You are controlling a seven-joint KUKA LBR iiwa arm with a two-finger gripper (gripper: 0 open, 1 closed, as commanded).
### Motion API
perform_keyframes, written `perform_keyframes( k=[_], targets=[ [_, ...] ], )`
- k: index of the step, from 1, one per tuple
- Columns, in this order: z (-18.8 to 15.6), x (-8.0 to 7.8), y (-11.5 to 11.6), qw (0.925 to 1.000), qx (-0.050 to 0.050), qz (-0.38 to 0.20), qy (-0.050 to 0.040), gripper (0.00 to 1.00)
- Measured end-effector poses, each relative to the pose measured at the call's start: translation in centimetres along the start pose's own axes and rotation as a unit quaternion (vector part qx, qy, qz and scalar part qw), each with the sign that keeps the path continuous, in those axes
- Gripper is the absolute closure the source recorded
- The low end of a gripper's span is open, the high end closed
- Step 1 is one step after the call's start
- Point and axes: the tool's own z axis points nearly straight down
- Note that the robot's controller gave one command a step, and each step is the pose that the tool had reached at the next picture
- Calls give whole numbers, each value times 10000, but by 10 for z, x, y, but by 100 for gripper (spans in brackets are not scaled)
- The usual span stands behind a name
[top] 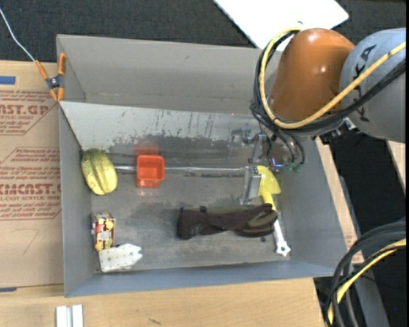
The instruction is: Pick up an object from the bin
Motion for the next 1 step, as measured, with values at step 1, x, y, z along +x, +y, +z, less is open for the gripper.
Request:
perform_keyframes(
  k=[1],
  targets=[
    [-5, -1, 0, 10000, 0, 1, -40, 0]
  ],
)
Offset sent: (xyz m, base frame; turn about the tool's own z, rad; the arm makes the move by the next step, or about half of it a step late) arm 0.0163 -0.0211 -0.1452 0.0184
